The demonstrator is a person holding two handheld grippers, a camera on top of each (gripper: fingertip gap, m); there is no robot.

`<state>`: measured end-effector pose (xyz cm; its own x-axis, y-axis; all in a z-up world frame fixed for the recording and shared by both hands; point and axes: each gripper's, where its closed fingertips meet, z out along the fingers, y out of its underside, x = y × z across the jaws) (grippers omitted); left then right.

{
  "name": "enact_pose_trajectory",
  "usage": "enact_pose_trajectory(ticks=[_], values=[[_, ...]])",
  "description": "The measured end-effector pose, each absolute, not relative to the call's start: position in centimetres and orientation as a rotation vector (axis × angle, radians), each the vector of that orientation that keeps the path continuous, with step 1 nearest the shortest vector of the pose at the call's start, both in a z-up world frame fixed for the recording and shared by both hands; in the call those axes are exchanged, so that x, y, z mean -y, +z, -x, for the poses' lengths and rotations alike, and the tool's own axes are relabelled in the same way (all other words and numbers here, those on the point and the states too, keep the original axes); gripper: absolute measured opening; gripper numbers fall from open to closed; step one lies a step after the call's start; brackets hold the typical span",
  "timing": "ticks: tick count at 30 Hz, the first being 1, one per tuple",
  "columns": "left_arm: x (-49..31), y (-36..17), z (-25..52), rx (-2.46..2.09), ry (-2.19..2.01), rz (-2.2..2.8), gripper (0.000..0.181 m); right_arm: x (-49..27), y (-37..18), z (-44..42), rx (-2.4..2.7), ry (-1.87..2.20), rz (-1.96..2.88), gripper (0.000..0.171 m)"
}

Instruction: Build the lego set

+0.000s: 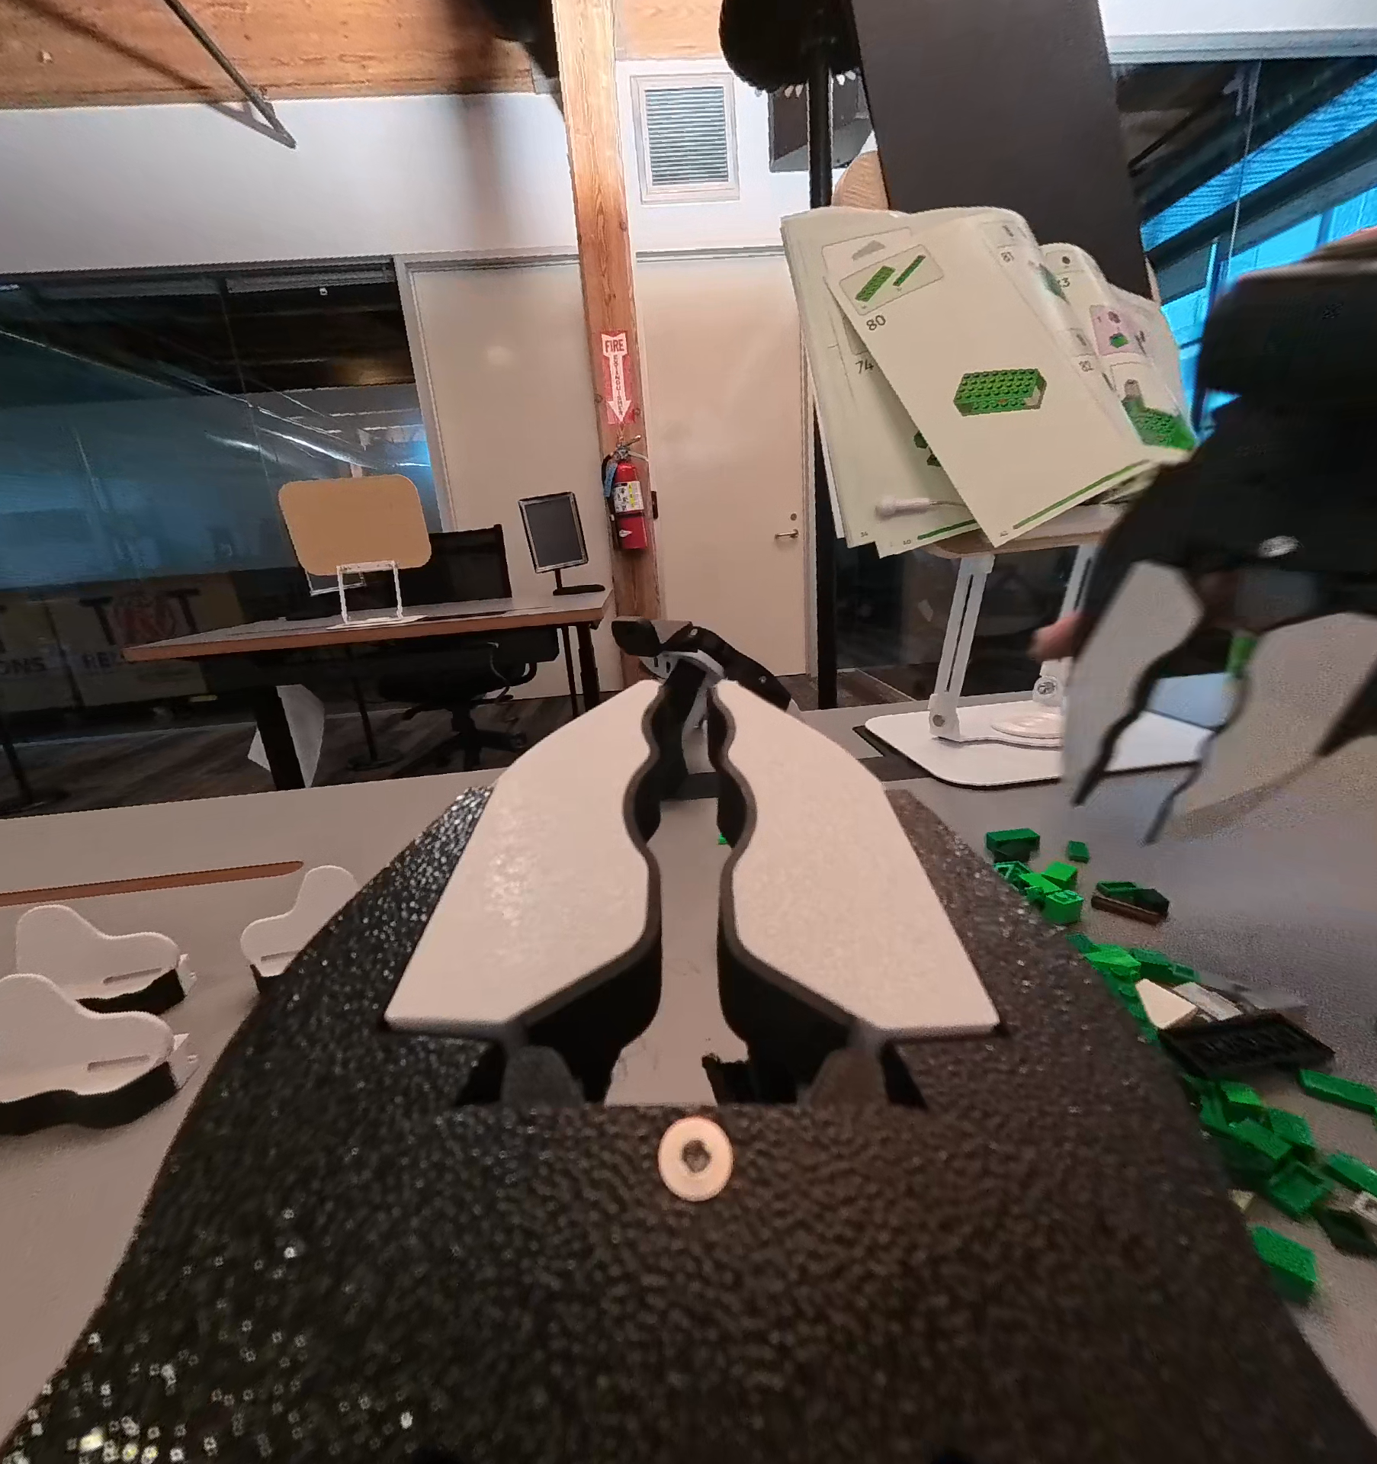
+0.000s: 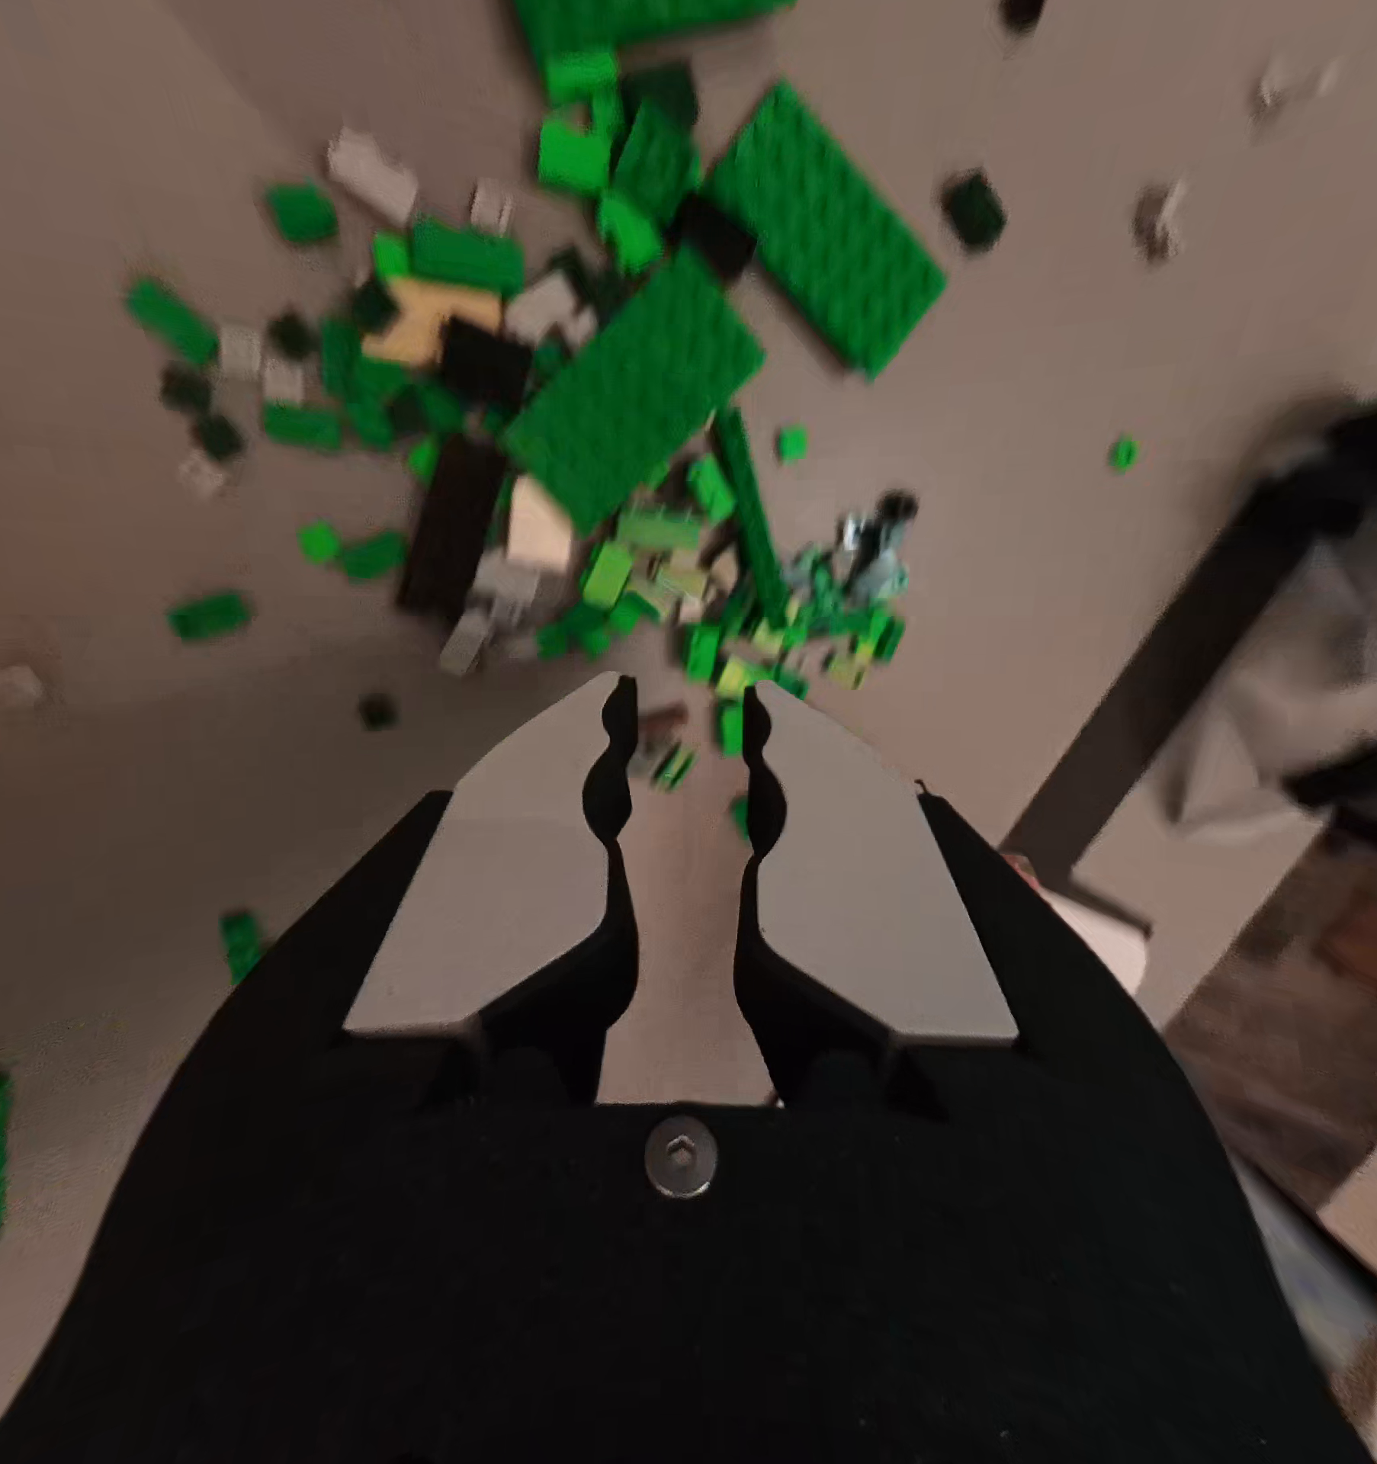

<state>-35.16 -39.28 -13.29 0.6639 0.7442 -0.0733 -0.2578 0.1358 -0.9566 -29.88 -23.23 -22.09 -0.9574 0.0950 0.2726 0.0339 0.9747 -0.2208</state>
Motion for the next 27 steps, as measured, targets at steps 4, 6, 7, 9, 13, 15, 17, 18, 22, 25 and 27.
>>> enact_pose_trajectory(ticks=[4,6,7,9,13,15,17,18,22,25,27], values=[[39.4,-13.3,35.3,0.488,0.762,1.231,0.008,26.3,-23.9,33.0,2.95,0.195,-0.037,0.025],[39.4,-13.2,35.3,0.485,0.765,1.23,0.008,25.9,-24.9,33.3,3.038,0.074,-0.055,0.025],[39.4,-13.2,35.3,0.483,0.767,1.23,0.007,25.6,-25.3,33.5,3.073,0.024,-0.051,0.025],[39.3,-13.2,35.3,0.48,0.768,1.231,0.007,24.6,-26.0,33.6,3.119,-0.086,-0.035,0.024],[39.3,-13.1,35.2,0.47,0.776,1.236,0.007,23.7,-26.3,33.5,3.157,-0.142,0.003,0.008],[39.2,-13.1,35.0,0.453,0.79,1.244,0.007,23.6,-25.5,33.4,3.137,-0.092,0.048,0.008],[38.6,-13.0,34.5,0.389,0.838,1.27,0.009,23.4,-24.2,33.1,3.106,0.011,0.119,0.008],[38.0,-12.9,33.8,0.323,0.856,1.287,0.009,23.2,-23.4,32.6,3.092,0.067,0.162,0.008],[32.8,-15.3,29.5,-0.106,0.974,1.482,0.028,22.5,-20.3,28.7,3.028,0.295,0.303,0.008],[29.3,-17.5,25.7,-0.391,1.073,1.589,0.046,21.9,-18.6,24.5,2.985,0.344,0.322,0.008],[27.5,-17.5,23.2,-0.488,1.144,1.574,0.046,21.4,-18.2,21.6,2.987,0.32,0.326,0.008]])
